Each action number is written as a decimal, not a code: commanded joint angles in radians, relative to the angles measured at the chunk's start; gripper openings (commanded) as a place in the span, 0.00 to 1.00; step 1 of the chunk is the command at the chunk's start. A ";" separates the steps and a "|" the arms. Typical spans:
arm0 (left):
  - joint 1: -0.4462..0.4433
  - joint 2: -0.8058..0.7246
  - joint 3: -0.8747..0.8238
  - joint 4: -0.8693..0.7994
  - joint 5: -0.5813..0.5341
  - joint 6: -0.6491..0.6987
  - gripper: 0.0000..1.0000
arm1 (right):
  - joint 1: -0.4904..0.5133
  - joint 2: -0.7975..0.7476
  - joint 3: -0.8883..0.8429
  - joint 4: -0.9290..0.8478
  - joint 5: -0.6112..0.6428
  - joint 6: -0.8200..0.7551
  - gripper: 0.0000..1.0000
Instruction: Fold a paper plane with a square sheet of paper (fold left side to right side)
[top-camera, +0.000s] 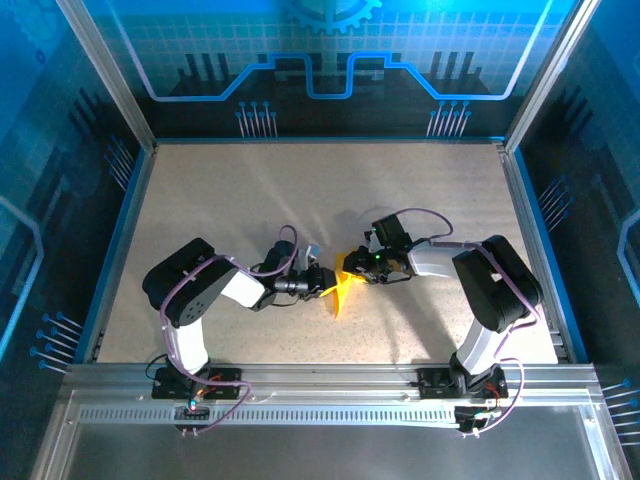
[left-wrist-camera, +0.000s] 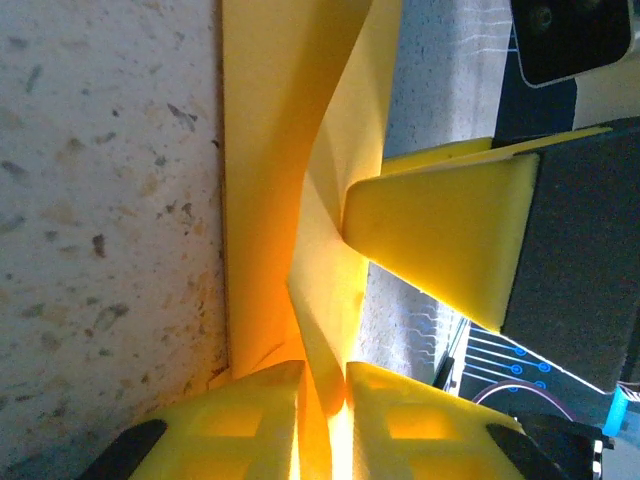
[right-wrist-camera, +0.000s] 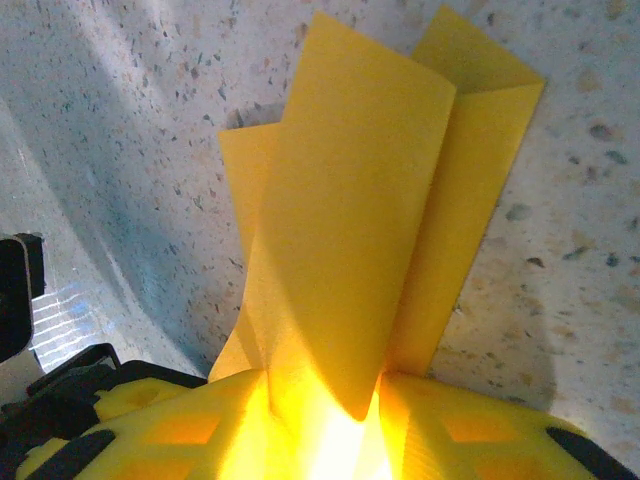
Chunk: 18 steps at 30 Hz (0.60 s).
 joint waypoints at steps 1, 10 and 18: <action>0.004 0.017 0.029 -0.061 -0.001 0.054 0.15 | 0.028 0.056 -0.012 -0.086 0.085 -0.027 0.37; 0.004 0.017 0.052 -0.141 -0.030 0.108 0.07 | 0.032 0.056 -0.008 -0.105 0.091 -0.034 0.37; 0.005 0.016 0.072 -0.194 -0.043 0.148 0.06 | 0.031 0.055 -0.001 -0.120 0.096 -0.040 0.37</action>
